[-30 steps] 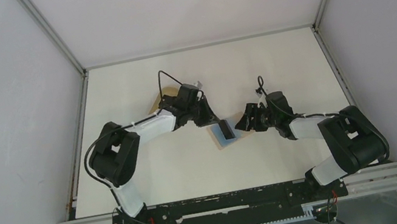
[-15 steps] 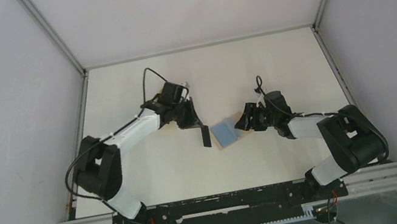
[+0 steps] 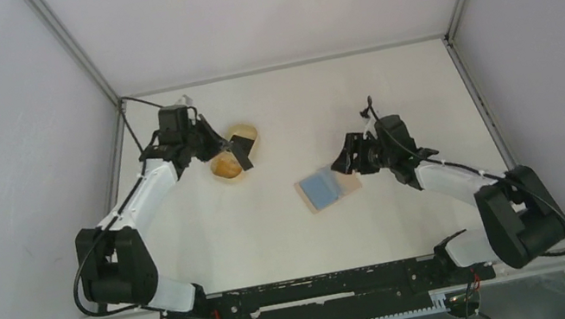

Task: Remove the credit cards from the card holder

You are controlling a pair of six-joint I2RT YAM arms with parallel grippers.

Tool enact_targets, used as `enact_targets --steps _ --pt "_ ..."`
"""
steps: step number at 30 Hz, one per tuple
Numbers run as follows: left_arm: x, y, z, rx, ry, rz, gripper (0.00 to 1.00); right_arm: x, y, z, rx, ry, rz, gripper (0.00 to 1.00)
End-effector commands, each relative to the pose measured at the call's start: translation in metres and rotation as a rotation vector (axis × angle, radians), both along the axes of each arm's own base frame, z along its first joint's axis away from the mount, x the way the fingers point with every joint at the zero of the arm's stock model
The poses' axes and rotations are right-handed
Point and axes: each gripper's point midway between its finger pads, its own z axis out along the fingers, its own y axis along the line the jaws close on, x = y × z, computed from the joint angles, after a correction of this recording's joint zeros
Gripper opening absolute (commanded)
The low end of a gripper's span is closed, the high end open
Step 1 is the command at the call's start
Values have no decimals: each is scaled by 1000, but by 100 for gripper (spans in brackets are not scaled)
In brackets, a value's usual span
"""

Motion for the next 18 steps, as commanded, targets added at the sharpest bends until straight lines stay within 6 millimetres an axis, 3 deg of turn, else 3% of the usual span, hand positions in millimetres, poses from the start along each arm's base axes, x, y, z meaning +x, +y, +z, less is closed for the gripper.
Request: enact_targets --steps 1,5,9,13,18 --pt "42 37 33 -100 -193 191 0 27 -4 75 -13 -207 1 71" --pt "67 43 45 -188 -253 284 0 29 -4 106 38 -257 -5 72" --pt "83 42 41 -256 -265 345 0 23 -8 114 25 -261 0 72" --pt "93 44 26 -276 -251 392 0 19 -12 118 20 -267 -4 72" --pt "99 41 -11 -263 -175 408 0 17 -18 117 4 -263 -16 72"
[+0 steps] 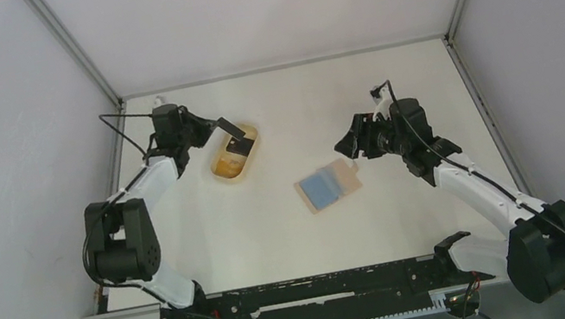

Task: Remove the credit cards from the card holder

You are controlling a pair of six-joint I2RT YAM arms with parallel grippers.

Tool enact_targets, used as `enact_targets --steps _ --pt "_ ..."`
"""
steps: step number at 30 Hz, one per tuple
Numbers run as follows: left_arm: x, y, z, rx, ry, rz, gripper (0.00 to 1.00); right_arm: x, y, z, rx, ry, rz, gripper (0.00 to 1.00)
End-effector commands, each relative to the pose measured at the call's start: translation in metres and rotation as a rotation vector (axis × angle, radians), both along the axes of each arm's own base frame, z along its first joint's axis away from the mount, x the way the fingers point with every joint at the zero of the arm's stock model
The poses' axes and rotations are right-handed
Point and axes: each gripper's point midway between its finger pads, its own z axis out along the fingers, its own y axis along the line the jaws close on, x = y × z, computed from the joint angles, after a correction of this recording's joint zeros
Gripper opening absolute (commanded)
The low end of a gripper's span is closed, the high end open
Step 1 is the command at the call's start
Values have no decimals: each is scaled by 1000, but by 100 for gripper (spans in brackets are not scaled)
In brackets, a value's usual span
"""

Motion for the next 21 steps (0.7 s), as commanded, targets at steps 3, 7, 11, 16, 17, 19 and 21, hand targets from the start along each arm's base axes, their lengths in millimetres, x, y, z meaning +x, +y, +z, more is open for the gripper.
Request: enact_targets --steps 3,7,11,16,17,19,21 --pt "8 -7 -40 -28 47 28 0 4 -6 16 -9 -51 -7 72" --pt "8 -8 -63 -2 90 38 0 4 -7 15 -8 -47 -6 72" --pt "8 -3 -73 27 111 50 0 3 -8 14 -12 -40 -9 72" --pt "10 -3 -78 56 136 33 27 3 -9 10 -18 -28 -9 73" --pt "10 -3 -77 60 135 34 35 4 -10 9 -23 -24 -15 73" --pt "9 -2 -72 77 124 28 44 6 -13 2 -42 -5 -37 72" --pt "9 2 -62 115 110 26 55 8 -18 -10 -68 42 -68 72"
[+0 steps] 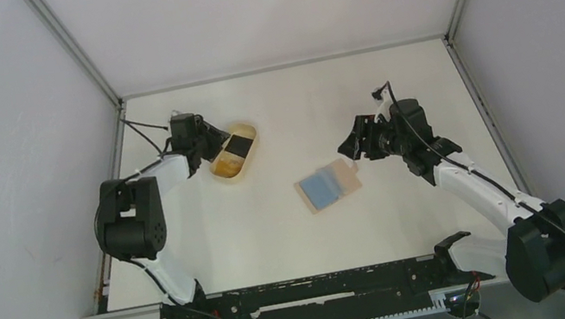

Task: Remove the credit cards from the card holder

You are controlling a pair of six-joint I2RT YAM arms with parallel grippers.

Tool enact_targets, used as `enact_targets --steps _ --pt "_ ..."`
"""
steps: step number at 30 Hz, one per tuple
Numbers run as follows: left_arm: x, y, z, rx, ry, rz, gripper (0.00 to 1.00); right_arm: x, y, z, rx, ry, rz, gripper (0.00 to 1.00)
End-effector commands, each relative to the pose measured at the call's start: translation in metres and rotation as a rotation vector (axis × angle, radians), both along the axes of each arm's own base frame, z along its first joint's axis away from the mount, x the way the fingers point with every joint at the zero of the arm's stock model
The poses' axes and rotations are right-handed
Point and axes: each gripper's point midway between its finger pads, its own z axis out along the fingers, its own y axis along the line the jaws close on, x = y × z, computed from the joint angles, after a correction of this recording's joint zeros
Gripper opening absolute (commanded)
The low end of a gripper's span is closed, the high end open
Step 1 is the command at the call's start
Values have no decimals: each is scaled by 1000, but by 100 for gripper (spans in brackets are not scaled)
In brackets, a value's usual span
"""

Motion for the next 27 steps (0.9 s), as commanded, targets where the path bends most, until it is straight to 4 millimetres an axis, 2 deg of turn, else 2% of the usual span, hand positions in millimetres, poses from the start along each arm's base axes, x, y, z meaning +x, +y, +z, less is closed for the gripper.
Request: enact_targets --steps 1,4,8,12,14,17,19,25,27 --pt "9 5 36 80 -80 -15 61 11 -11 -10 -55 39 -67 72" --pt "10 12 71 141 -146 -14 72 10 -21 -34 -121 110 -133 71" --pt "-1 6 111 197 -195 -55 76 13 -24 -57 -259 125 -168 70" --pt "-20 -13 139 208 -245 -109 78 18 -22 -81 -392 165 -184 70" --pt "-34 -30 141 198 -252 -152 79 21 -17 -90 -410 181 -179 69" --pt "-59 -56 122 180 -212 -219 79 28 -13 -97 -421 194 -180 68" --pt "-77 -71 102 169 -171 -258 78 31 -13 -104 -433 211 -186 67" --pt "-135 -124 20 145 -17 -401 77 33 -15 -115 -439 239 -194 62" --pt "-154 -145 0 144 22 -453 76 34 -13 -117 -433 242 -190 55"
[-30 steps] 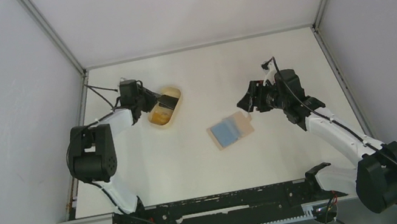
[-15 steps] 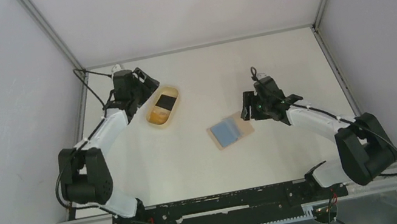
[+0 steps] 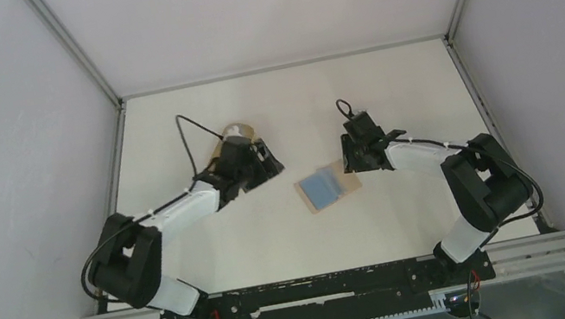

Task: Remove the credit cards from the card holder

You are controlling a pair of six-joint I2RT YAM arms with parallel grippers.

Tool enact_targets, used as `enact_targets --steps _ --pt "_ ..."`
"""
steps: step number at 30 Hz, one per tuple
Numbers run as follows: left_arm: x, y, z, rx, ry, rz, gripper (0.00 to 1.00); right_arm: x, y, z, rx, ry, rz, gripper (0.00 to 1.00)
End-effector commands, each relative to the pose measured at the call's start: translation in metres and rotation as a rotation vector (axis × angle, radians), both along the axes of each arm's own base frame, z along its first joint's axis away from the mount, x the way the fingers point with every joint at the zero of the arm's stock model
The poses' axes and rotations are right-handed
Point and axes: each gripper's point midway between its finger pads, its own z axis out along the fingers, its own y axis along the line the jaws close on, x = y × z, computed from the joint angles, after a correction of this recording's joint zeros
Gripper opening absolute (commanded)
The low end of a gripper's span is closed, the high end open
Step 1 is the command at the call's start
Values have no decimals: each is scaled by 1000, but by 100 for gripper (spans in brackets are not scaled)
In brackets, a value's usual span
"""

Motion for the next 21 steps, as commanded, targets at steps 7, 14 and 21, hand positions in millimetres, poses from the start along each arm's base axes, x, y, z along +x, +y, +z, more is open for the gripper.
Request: enact_targets --steps 7,14,21 --pt "-53 -63 -62 -23 167 -107 75 18 8 7 63 -25 -26 0" --pt "-60 -88 -80 -113 221 -138 75 16 12 8 98 -15 -23 0" --pt "-61 -115 -66 -273 212 -179 75 14 11 5 122 -5 -34 0"
